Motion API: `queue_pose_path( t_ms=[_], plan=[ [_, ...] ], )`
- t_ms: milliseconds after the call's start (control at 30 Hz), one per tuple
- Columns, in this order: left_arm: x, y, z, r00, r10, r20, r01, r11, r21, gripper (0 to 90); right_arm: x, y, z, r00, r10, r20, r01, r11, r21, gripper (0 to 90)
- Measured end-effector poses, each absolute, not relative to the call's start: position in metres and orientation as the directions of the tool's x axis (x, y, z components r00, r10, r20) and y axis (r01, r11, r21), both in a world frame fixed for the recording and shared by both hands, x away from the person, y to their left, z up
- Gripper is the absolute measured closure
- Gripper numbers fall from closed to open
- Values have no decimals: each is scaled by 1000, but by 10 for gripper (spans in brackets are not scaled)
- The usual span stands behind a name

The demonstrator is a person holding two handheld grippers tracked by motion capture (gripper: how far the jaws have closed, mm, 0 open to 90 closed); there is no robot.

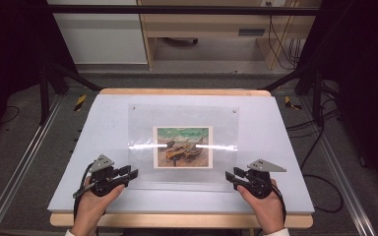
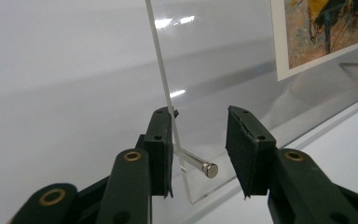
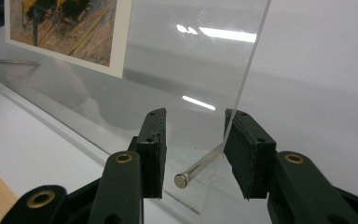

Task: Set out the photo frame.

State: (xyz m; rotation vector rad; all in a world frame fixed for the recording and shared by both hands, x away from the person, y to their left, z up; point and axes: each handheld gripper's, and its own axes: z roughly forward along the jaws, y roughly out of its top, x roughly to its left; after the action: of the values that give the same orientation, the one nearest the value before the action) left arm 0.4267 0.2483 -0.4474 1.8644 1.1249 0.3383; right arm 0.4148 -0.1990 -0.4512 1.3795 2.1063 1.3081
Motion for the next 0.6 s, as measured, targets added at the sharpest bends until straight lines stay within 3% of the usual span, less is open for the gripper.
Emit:
queue_pose_path(
  t_ms=[600],
  plan=[
    [426,248,-447,547,813,-198,563,-182,806,613,414,-199,-451,-492,843,218,571,123,812,599]
  ],
)
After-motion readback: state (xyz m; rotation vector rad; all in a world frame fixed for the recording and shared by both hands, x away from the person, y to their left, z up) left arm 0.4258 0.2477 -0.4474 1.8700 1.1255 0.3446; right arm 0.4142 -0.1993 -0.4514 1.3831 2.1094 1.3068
